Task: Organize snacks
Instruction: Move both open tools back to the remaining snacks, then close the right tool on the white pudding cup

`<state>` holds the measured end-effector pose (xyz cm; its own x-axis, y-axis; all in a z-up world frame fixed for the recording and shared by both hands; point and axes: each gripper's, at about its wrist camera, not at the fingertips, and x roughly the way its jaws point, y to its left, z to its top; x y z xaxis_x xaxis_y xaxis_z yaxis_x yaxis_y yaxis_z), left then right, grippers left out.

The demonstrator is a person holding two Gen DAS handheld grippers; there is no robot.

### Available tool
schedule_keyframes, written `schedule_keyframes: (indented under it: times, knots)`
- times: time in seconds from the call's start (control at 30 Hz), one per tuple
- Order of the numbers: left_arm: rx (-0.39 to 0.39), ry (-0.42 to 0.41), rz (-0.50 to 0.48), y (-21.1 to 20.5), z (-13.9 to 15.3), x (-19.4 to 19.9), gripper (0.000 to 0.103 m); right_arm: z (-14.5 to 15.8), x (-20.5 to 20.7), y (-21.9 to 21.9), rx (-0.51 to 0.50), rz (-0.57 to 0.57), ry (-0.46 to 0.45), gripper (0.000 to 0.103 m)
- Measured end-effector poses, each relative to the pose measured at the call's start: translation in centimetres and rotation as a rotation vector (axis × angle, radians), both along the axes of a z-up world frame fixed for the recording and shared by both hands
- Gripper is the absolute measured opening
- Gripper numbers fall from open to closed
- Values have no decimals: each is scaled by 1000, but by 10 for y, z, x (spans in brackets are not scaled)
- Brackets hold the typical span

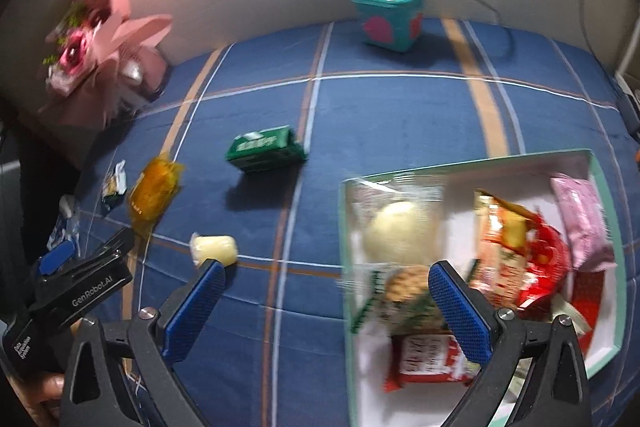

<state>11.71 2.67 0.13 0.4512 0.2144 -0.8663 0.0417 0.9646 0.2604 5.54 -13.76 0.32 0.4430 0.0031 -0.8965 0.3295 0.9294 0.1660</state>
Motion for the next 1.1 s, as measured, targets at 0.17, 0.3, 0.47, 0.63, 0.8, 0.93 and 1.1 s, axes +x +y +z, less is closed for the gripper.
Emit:
schedule_keyframes:
  times: [0.17,0.3,0.47,0.63,0.8,0.93,1.1]
  knots:
    - [-24,13,34,13,-6,5,102,-14,15,23,-21,51,27,103]
    - [-26,37,48,19,-14,9,101,-20,24,40,-38,81,28,103]
    - [-48,54,69,27,-21,12,102,-22,34,55,-36,120,2,103]
    - [-69,74,99,36,-27,19,102,-42,42,63,1,133,39,103]
    - [-90,99,140,49,-35,25,102,-58,48,72,0,154,64,101]
    - [-104,96,158,56,-36,28,102,-65,52,80,-5,172,66,91]
    - [-116,100,148,57,-37,29,102,-69,57,89,-9,202,56,84]
